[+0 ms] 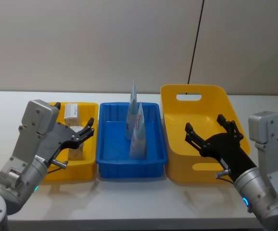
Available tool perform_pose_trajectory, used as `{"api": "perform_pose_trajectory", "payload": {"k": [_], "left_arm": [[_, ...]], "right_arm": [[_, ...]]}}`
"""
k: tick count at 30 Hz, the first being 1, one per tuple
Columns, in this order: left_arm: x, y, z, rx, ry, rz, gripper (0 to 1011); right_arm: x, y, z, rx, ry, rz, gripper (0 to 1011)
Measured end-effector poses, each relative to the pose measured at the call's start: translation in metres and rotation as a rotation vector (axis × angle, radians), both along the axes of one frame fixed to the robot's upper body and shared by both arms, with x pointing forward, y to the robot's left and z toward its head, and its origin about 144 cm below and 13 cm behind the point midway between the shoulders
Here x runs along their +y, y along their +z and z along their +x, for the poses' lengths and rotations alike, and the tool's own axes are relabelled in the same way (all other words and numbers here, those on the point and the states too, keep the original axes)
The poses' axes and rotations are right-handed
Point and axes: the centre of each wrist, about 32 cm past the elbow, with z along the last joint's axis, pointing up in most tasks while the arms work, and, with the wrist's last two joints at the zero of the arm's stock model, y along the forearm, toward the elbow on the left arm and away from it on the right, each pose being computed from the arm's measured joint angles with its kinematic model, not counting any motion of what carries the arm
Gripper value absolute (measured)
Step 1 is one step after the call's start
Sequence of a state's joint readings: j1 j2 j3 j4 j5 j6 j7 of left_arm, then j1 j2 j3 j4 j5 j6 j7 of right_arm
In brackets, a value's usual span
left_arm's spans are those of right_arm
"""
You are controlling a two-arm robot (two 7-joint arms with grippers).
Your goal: Bimanual collaborative sorting of washing and personal care products
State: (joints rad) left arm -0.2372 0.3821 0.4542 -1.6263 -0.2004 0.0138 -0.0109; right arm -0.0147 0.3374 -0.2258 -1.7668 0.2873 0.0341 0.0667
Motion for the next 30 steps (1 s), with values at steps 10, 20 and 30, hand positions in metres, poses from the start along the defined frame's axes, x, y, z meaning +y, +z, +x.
{"api": "perform_pose_trajectory", "payload": {"k": [10,20,30], "left_arm": [[0.0,0.0,0.0,0.0,0.0,0.0,1002],[0.0,0.0,0.0,0.0,0.0,0.0,1001],[0.0,0.0,0.0,0.0,0.0,0.0,1001]], "right_arm": [[0.0,0.0,0.0,0.0,0.0,0.0,1003],[0.0,0.0,0.0,0.0,0.0,0.0,1003],[0.0,0.0,0.0,0.0,0.0,0.0,1003]]}}
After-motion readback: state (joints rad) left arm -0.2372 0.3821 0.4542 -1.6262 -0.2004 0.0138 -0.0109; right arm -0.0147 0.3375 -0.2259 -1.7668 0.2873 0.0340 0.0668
